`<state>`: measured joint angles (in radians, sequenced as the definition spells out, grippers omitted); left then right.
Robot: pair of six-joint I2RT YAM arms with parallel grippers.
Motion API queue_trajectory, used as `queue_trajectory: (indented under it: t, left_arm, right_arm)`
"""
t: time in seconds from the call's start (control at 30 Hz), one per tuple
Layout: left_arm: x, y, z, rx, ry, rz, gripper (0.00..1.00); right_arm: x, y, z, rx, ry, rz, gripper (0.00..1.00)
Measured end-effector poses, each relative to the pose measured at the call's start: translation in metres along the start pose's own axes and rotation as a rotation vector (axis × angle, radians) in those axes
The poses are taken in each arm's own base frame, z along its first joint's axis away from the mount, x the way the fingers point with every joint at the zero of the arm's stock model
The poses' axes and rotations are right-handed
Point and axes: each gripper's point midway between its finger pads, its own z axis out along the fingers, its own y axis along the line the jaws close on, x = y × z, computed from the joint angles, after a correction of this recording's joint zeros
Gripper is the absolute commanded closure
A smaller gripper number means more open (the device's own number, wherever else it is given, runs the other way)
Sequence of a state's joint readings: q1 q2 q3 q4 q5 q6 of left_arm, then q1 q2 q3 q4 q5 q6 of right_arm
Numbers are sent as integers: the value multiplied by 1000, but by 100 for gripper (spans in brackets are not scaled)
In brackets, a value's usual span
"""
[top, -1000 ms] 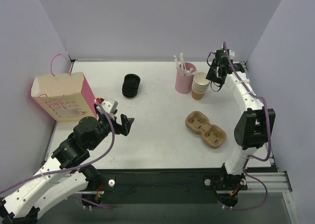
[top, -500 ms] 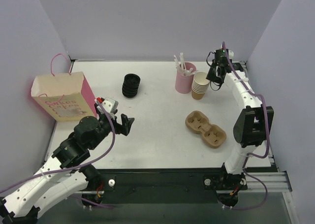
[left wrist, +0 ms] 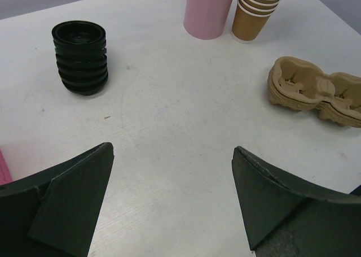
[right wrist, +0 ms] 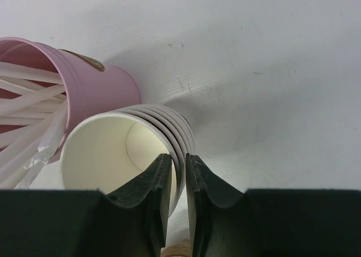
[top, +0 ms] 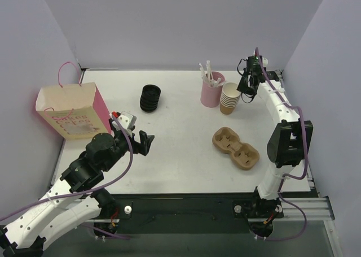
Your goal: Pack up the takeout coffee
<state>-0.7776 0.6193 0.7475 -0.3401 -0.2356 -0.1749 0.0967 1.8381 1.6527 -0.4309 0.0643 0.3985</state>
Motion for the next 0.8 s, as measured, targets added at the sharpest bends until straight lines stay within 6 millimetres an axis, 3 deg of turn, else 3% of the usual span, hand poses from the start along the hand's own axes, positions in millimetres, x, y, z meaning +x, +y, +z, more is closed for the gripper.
queue_trajectory:
  t: [0.17, 0.8]
  left_arm:
    - [0, 0, 0, 0, 2, 0, 4]
    - [2, 0, 1, 0, 7, 2, 4]
  right_arm:
    - [-4, 2, -2, -10, -9, -1, 96]
    - [-11, 2, -6, -20, -12, 17, 100]
